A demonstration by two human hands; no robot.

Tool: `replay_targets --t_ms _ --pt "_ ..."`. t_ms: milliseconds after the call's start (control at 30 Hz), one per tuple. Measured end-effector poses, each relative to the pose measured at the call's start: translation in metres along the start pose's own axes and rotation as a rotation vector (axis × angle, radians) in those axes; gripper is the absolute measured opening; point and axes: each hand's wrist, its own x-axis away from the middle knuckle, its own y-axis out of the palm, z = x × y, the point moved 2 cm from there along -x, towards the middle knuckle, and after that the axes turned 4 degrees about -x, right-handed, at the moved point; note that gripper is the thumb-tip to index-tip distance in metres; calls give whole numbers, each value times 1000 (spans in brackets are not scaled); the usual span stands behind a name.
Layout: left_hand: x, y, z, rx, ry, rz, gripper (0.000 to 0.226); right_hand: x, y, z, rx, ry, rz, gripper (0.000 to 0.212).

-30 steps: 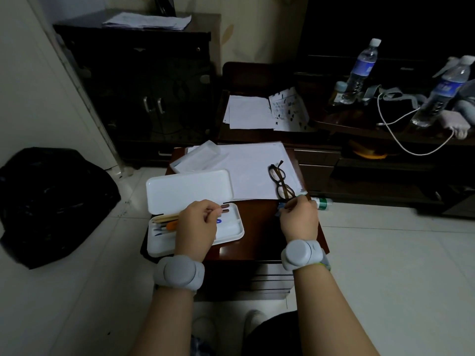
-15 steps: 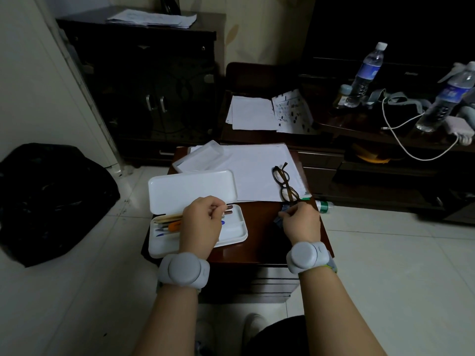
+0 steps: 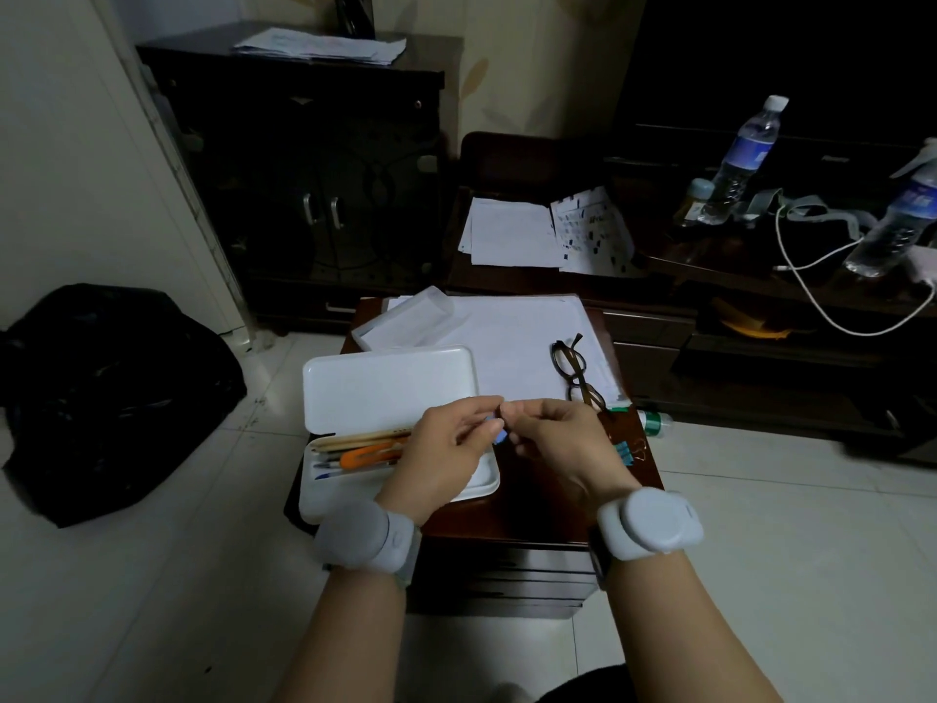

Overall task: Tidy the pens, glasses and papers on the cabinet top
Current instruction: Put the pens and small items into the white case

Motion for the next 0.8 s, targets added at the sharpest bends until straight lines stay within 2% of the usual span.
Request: replay_targets --t_ms 267,567,700,800 --pt "-1 -13 1 101 -23 35 21 -12 12 0 -75 -3 -71 13" --pt "-4 -15 -5 86 -42 148 18 -14 20 -3 246 -358 37 16" --pt "-7 -18 -12 76 -76 242 17 -9 24 -5 309 -448 9 18" --pt "-8 -20 -12 93 -74 246 18 -7 24 -8 301 -468 -33 16"
